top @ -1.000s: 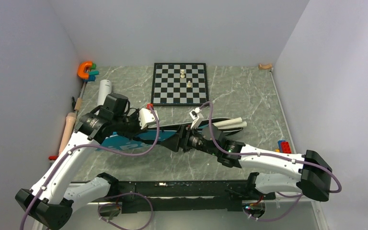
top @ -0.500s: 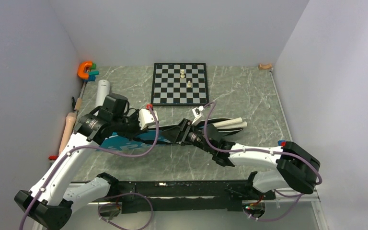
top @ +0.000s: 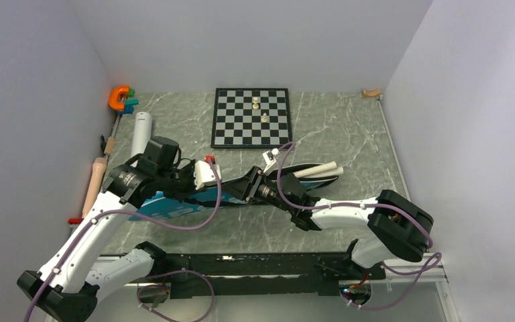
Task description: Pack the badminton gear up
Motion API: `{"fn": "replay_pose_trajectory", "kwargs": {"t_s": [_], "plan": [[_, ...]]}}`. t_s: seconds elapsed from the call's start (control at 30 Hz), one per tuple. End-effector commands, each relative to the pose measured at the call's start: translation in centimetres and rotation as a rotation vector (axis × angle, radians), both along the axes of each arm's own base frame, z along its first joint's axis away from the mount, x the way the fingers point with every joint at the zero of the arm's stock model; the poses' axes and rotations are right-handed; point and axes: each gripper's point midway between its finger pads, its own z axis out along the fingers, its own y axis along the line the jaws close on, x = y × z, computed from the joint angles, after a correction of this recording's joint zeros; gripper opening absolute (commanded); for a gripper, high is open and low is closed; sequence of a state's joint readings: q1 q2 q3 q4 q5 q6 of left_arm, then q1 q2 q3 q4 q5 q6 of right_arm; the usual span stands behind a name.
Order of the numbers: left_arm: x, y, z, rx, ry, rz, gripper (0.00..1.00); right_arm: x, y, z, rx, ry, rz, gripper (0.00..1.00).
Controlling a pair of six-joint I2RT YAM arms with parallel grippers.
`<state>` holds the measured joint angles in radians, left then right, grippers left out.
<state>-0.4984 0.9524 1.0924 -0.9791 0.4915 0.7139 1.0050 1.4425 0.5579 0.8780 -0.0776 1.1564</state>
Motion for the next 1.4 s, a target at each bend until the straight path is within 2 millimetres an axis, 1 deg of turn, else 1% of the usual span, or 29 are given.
{"fn": "replay_pose_trajectory", "kwargs": {"t_s": [0.0,0.2,0.33,0.37,0.6,0.9,1.13,1.33,1.37], "plan": [[-1.0,-1.4,2.2,-0.083,-0.066,-0.099,0.00,0.4,0.4,3.9,0.120,-0.051,0.004,0.44],[-1.3,-1.2,1.7,-0.069,-0.067,-0.111,0.00,0.2,0.4,3.8,0.119,-0.038,0.027,0.16],[-1.3,-1.0,1.7,-0.062,-0.074,-0.111,0.00,0.2,-0.2,3.5,0.119,-0.024,0.031,0.02],[-1.4,-1.0,1.7,-0.060,-0.074,-0.114,0.00,0.1,-0.4,3.4,0.120,-0.023,0.032,0.00],[-1.5,-0.8,1.6,-0.054,-0.081,-0.112,0.00,0.0,-1.9,2.9,0.112,-0.007,0.020,0.00],[-1.3,-0.6,1.8,-0.051,-0.103,-0.100,0.00,-0.2,-4.7,2.1,0.068,-0.007,-0.028,0.00],[-1.2,-0.5,1.9,-0.047,-0.113,-0.097,0.00,-0.4,-7.1,1.0,0.026,-0.002,-0.074,0.00],[-1.3,-0.4,2.0,-0.051,-0.118,-0.095,0.00,-0.8,-8.7,0.6,0.003,-0.008,-0.102,0.00],[-1.3,-0.4,1.9,-0.049,-0.117,-0.095,0.00,-0.9,-9.0,0.2,-0.007,-0.002,-0.107,0.00]]}}
